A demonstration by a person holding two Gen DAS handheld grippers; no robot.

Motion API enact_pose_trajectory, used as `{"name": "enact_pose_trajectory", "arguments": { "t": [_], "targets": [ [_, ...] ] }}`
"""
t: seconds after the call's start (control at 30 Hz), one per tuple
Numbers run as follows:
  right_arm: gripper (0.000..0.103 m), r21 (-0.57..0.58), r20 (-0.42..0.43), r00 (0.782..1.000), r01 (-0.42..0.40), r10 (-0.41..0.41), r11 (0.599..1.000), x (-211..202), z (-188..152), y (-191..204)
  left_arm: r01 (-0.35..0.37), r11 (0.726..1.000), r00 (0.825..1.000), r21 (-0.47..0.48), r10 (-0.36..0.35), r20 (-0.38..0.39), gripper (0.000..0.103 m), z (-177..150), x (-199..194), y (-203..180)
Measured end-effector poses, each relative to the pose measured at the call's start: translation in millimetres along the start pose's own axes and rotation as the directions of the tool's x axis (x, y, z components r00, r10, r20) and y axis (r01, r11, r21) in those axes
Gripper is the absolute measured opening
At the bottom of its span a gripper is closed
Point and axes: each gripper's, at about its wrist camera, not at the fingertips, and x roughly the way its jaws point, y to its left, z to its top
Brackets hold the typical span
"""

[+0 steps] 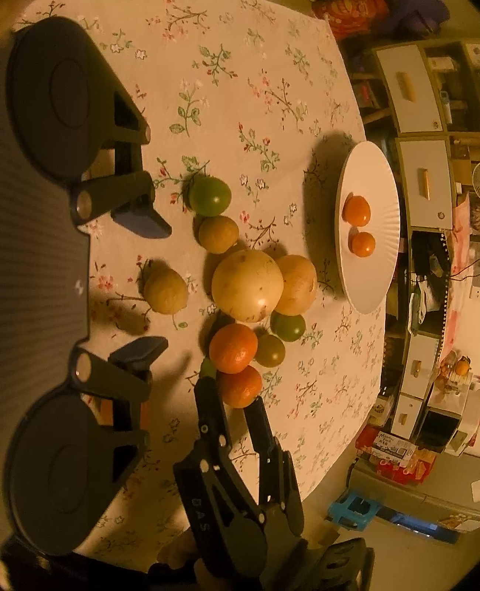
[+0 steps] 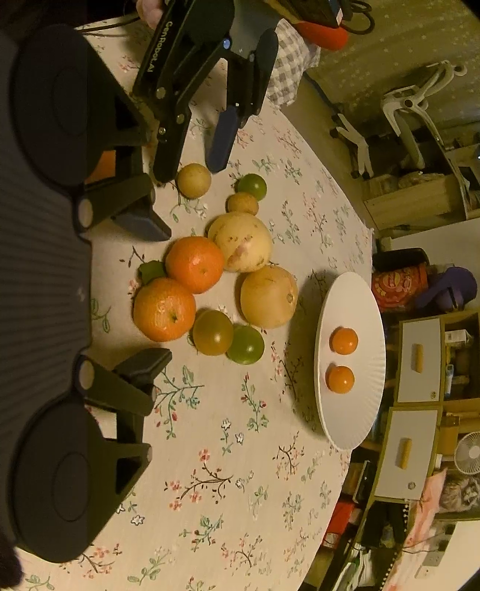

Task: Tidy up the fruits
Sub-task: 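Grasp a large mandarin with the right tool while the left tool grasps a small tan fruit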

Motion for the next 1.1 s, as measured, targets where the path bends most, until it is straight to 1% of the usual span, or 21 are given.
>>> {"name": "enact_pose_trajectory", "arguments": {
  "t": [0.23,0.57,0.67,0.73,0.83,1.1],
  "targets": [
    [0.058,0.011,-0.002,1.000,0.012,-0.012,1.000,1.9,-0.3,-1.7,0.009,1.000,1.000,-0.008,-0.008,0.005,0.058,0.1,2.8,-3.2],
    [0.050,0.024,0.001,1.000,0.019,-0.019,1.000,1.9,1.8,-4.4,0.009,1.000,1.000,-0.026,-0.009,0.009,0.048,1.4,3.8,-2.5],
    [0.045,0.021,-0.002,1.000,0.017,-0.017,1.000,1.9,1.5,-4.1,0.006,0.999,1.000,-0.035,-0.006,0.008,0.042,2.0,3.8,-1.0],
    [0.041,0.018,-0.001,1.000,0.017,-0.017,1.000,1.7,1.4,-3.4,0.008,0.999,1.000,-0.044,-0.008,0.008,0.033,2.4,3.7,0.4],
    [0.035,0.008,0.003,1.000,0.029,-0.030,1.000,1.0,1.8,-2.3,0.012,0.998,1.000,-0.054,-0.011,0.010,0.032,1.8,3.0,1.7],
    [0.035,0.005,0.001,0.999,0.035,-0.035,0.999,0.7,3.4,-2.6,0.027,0.998,0.999,-0.057,-0.026,0.021,0.032,4.0,-0.8,1.6]
  ]
}}
